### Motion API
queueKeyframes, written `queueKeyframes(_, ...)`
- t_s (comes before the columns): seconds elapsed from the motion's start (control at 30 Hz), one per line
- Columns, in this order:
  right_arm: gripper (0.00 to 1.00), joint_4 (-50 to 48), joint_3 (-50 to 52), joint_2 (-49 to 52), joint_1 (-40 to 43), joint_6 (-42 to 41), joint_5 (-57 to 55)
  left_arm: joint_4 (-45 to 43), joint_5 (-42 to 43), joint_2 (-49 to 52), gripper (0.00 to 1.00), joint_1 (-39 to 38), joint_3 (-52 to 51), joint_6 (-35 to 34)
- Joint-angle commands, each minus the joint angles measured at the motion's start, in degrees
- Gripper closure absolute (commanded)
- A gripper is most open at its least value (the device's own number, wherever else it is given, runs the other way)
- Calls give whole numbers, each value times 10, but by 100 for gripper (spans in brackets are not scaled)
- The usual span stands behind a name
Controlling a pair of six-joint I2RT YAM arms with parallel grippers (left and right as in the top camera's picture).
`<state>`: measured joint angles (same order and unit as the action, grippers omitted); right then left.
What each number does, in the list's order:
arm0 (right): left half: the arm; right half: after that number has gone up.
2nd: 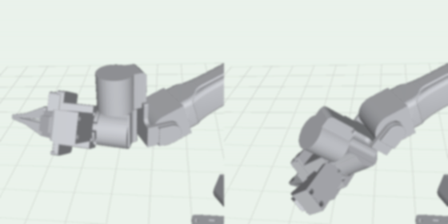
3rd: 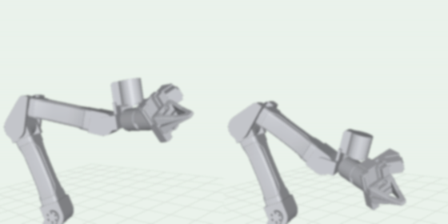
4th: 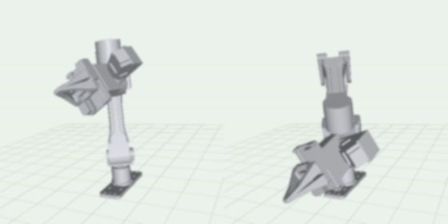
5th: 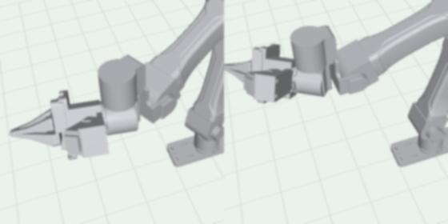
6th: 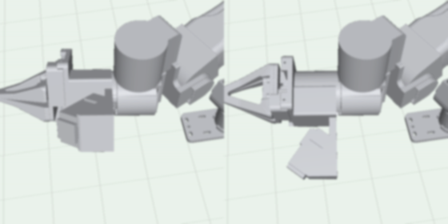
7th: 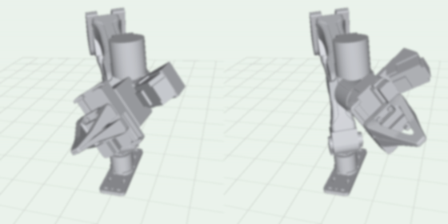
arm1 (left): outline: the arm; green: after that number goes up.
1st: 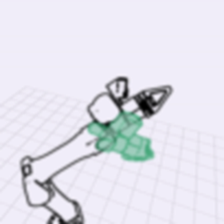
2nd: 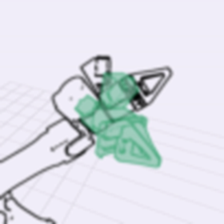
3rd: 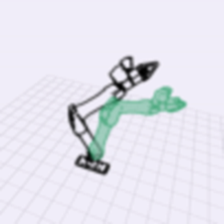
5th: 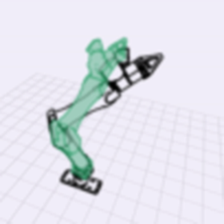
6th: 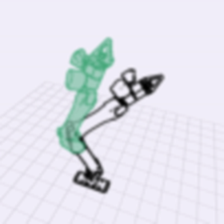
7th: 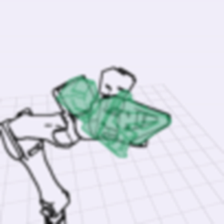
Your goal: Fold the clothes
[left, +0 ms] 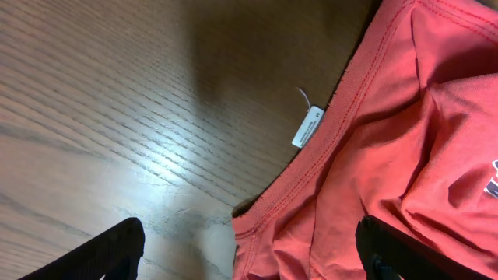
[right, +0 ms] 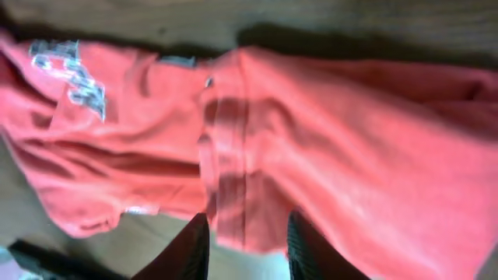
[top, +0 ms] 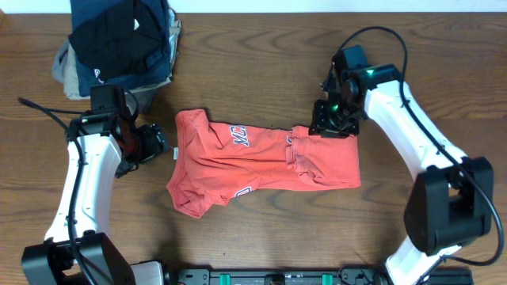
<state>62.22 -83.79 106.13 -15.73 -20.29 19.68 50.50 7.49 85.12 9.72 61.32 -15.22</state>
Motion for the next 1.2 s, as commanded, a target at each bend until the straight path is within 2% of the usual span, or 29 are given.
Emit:
queueKeyframes(0.0, 67, 3, 17, 4, -28, 19, -2, 0, -4, 6, 12, 2, -5, -1)
queueKeyframes(0.2, 64, -66, 98, 4, -63, -14, -2, 3, -4, 6, 12, 2, -5, -1)
queueKeyframes(0.33, 73, -129, 165, 5, -86, -52, -2, 3, -4, 6, 12, 2, -5, -1)
queueKeyframes(0.5, 89, -184, 226, 5, -98, -75, -3, 2, -4, 6, 12, 2, -5, -1)
queueKeyframes(0.57, 98, -187, 236, 5, -98, -84, -7, 3, -4, 6, 12, 2, -5, -1)
queueKeyframes(0.83, 98, -118, 174, -2, -66, -69, -11, 2, -4, 6, 12, 2, -5, -1)
queueKeyframes(0.93, 87, -72, 125, -7, -42, -34, -15, 2, -4, 6, 12, 2, -5, -1)
queueKeyframes(0.97, 76, -58, 109, -7, -34, -23, -19, 2, -4, 6, 12, 2, -5, -1)
queueKeyframes(1.03, 44, -35, 76, -7, -15, -2, -34, 0, -1, 6, 12, 2, -5, -1)
queueKeyframes(1.07, 20, -27, 64, -7, -8, 0, -43, -2, 4, 6, 12, 2, -5, -1)
queueKeyframes(1.1, 1, -18, 51, -7, 2, 0, -56, -3, 14, 6, 12, 2, -5, 0)
queueKeyframes(1.17, 1, -8, 31, -7, 23, 0, -77, -6, 33, 6, 12, 2, -5, 5)
